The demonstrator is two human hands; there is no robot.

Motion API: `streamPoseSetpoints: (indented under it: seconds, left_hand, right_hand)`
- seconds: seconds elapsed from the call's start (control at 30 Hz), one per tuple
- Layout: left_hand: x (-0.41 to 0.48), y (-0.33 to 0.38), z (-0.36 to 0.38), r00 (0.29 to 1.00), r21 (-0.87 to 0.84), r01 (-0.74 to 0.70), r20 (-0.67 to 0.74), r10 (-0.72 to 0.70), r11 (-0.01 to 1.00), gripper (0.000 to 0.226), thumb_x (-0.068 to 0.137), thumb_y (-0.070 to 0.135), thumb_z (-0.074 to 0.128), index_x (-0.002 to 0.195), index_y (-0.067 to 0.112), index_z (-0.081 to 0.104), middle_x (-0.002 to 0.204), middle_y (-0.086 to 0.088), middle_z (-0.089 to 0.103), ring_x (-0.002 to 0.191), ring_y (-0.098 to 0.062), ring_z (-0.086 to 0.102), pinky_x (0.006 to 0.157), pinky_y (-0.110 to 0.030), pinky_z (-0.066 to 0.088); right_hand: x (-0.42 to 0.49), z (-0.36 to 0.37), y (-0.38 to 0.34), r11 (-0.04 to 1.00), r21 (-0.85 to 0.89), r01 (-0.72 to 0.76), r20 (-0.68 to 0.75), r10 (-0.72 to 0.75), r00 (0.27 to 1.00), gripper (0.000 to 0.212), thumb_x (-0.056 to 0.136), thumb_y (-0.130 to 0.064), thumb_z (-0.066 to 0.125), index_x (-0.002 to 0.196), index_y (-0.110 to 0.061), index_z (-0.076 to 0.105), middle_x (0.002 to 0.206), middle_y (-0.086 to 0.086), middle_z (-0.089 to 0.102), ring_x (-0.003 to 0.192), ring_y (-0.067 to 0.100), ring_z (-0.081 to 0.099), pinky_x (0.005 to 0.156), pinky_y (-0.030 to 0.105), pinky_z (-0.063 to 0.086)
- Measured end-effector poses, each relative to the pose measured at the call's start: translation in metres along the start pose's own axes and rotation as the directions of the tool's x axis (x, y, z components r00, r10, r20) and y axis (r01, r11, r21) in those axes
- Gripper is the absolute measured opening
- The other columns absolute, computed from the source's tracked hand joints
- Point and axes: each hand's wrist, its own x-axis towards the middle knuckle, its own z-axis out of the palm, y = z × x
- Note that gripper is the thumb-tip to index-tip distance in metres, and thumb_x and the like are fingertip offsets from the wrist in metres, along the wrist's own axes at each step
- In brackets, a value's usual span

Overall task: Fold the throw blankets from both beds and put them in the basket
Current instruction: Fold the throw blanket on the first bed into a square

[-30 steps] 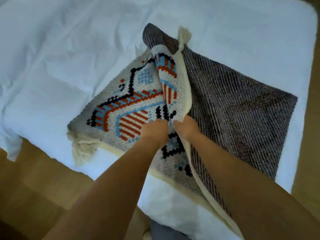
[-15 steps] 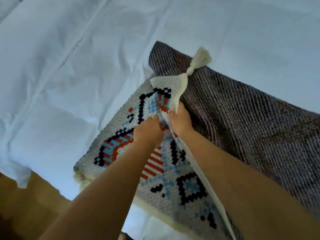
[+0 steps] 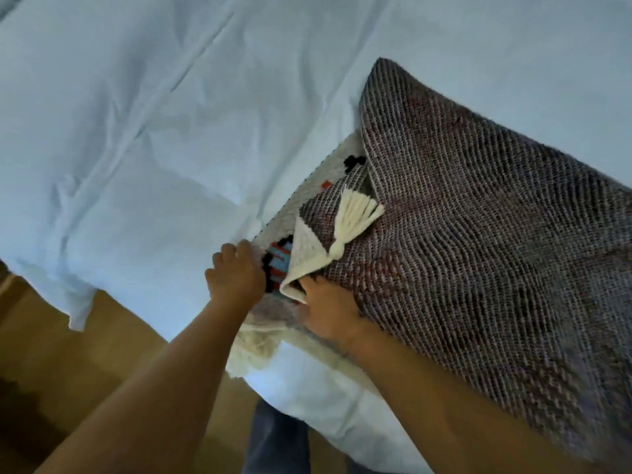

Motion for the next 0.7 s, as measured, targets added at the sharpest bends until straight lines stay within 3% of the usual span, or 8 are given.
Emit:
streamPoseSetpoints:
  seconds: [0.13,0.27,0.3,0.37,0.4,0.47,0.57,0.7]
  left_hand:
    - [0.007,-0.027,0.003,0.984,-0.137,0.038,0.179,-0.013,0.990,0.053,0.088,0.043,0.054,0.125,0.007,0.043,0.123,-0.016,0.048,0.113,-0.035,0.048,0.088,-0.043,0.042]
    - [0.005,-0.040,0.004,0.958,-0.274,-0.067,0.252,0.139,0.959,0.036,0.094,0.038,0.046,0.111,0.006,0.047,0.112,-0.017,0.058,0.099,-0.033,0.055,0.073,-0.033,0.040]
    - [0.003,-0.046,0.003,0.963,-0.315,-0.085,0.218,0.160,0.945,0.029,0.096,0.034,0.042,0.104,0.007,0.046,0.106,-0.018,0.059,0.090,-0.032,0.054,0.068,-0.031,0.037]
    - [0.000,-0.059,-0.002,0.975,-0.386,-0.099,0.148,0.168,0.917,0.022,0.098,0.030,0.038,0.092,0.010,0.039,0.090,-0.017,0.057,0.075,-0.029,0.048,0.063,-0.031,0.034]
    - [-0.001,-0.067,-0.005,0.977,-0.413,-0.101,0.131,0.168,0.905,0.021,0.098,0.029,0.038,0.089,0.010,0.037,0.085,-0.015,0.053,0.072,-0.028,0.046,0.063,-0.032,0.034]
    - [0.000,-0.085,-0.008,0.976,-0.436,-0.088,0.144,0.166,0.896,0.021,0.098,0.027,0.039,0.087,0.009,0.038,0.081,-0.012,0.050,0.073,-0.028,0.046,0.063,-0.032,0.034]
    - [-0.002,-0.116,-0.005,0.979,-0.428,-0.011,0.180,0.097,0.904,0.026,0.095,0.029,0.046,0.079,0.009,0.045,0.076,-0.004,0.050,0.078,-0.025,0.048,0.063,-0.029,0.032]
    - [-0.012,-0.136,0.007,0.948,-0.510,0.163,0.318,0.009,0.845,0.039,0.092,0.036,0.053,0.060,0.018,0.039,0.061,0.002,0.045,0.058,-0.013,0.045,0.052,-0.025,0.032]
  right_hand:
    - [0.020,0.004,-0.013,0.892,0.414,-0.181,-0.072,0.230,0.971,0.071,0.083,-0.050,0.059,0.137,-0.010,0.039,0.138,0.012,0.046,0.127,0.029,0.045,0.102,0.037,0.041]
    - [0.041,-0.010,-0.038,0.209,0.975,-0.075,-0.054,0.554,0.831,0.059,0.084,-0.039,0.066,0.129,-0.007,0.045,0.124,0.008,0.059,0.113,0.022,0.056,0.094,0.033,0.047]
    - [0.046,-0.014,-0.042,0.211,0.973,-0.090,-0.065,0.631,0.773,0.051,0.088,-0.037,0.060,0.125,-0.005,0.047,0.117,0.008,0.061,0.106,0.022,0.058,0.087,0.030,0.046]
    - [0.048,-0.014,-0.049,0.560,0.795,-0.231,-0.229,0.631,0.741,0.036,0.096,-0.030,0.047,0.119,-0.003,0.051,0.111,0.013,0.062,0.100,0.027,0.059,0.081,0.028,0.042]
    - [0.046,-0.012,-0.055,0.751,0.603,-0.270,-0.323,0.539,0.778,0.029,0.097,-0.025,0.044,0.115,-0.004,0.053,0.110,0.015,0.063,0.099,0.031,0.060,0.078,0.030,0.042]
    - [0.037,-0.003,-0.070,0.953,0.230,-0.198,-0.368,0.274,0.889,0.029,0.094,-0.012,0.044,0.123,-0.010,0.049,0.111,0.015,0.062,0.097,0.034,0.062,0.076,0.034,0.046]
    - [0.024,0.027,-0.088,0.993,-0.115,-0.011,-0.150,-0.006,0.989,0.059,0.088,-0.010,0.050,0.143,-0.021,0.031,0.122,0.011,0.054,0.102,0.033,0.059,0.078,0.037,0.049]
    - [0.014,0.057,-0.097,0.971,-0.233,-0.046,-0.080,0.028,0.996,0.060,0.092,-0.009,0.044,0.147,-0.018,0.022,0.131,0.012,0.046,0.109,0.031,0.053,0.079,0.037,0.045]
